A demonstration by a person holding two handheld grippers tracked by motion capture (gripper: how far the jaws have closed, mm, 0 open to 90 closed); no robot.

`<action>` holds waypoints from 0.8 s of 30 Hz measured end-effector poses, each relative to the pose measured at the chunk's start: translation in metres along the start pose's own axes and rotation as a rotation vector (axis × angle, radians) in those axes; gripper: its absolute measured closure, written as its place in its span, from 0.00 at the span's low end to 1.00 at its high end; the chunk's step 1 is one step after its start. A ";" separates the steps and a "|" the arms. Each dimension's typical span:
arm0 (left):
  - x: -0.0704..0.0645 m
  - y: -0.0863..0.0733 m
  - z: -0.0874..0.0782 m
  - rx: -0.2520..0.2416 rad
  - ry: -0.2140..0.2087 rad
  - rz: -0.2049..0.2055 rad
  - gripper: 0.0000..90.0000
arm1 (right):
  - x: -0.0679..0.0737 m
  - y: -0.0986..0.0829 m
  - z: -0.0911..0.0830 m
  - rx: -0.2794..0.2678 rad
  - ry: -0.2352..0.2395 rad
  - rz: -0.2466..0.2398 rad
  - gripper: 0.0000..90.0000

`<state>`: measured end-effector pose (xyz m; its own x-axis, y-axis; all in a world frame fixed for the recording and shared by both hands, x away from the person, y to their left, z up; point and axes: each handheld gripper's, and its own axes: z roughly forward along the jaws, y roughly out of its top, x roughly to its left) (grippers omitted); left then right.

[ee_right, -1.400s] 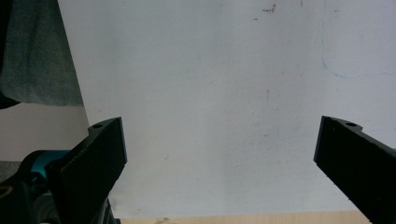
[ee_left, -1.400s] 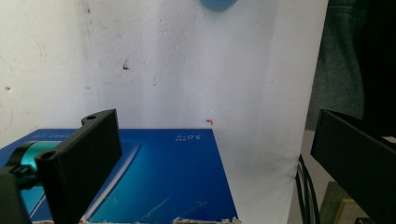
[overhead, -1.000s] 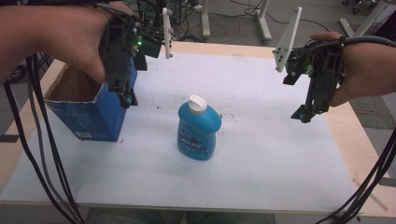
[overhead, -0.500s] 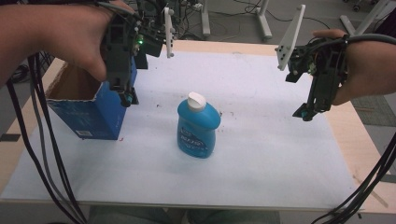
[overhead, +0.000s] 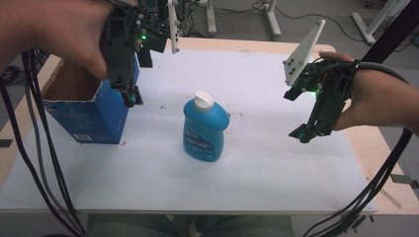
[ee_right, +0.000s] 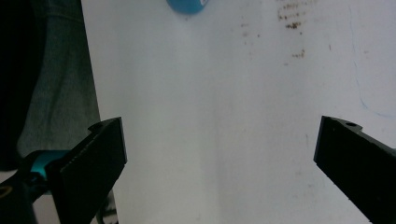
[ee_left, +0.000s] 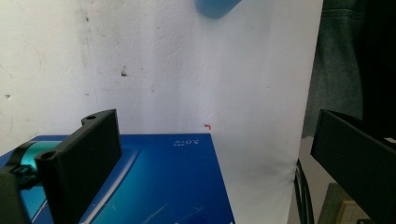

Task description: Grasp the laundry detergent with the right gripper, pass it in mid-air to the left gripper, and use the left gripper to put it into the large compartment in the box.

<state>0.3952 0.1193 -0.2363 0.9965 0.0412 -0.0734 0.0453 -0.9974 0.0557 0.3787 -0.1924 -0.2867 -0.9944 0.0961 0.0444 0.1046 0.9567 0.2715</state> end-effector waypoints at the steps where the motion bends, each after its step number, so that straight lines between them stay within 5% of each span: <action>1: 0.000 0.000 0.000 0.000 0.000 0.001 0.02 | 0.002 -0.001 0.003 -0.023 0.004 0.007 0.02; 9: -0.002 0.000 -0.001 -0.004 -0.003 0.010 0.02 | 0.011 -0.006 0.019 -0.171 0.008 0.062 0.02; 24: -0.005 -0.005 -0.003 -0.005 0.007 0.000 0.02 | 0.014 -0.005 0.059 -0.286 0.032 0.120 0.02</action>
<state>0.3899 0.1238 -0.2335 0.9970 0.0413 -0.0662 0.0453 -0.9971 0.0607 0.3632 -0.1797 -0.3443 -0.9742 0.1903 0.1214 0.2257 0.8225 0.5222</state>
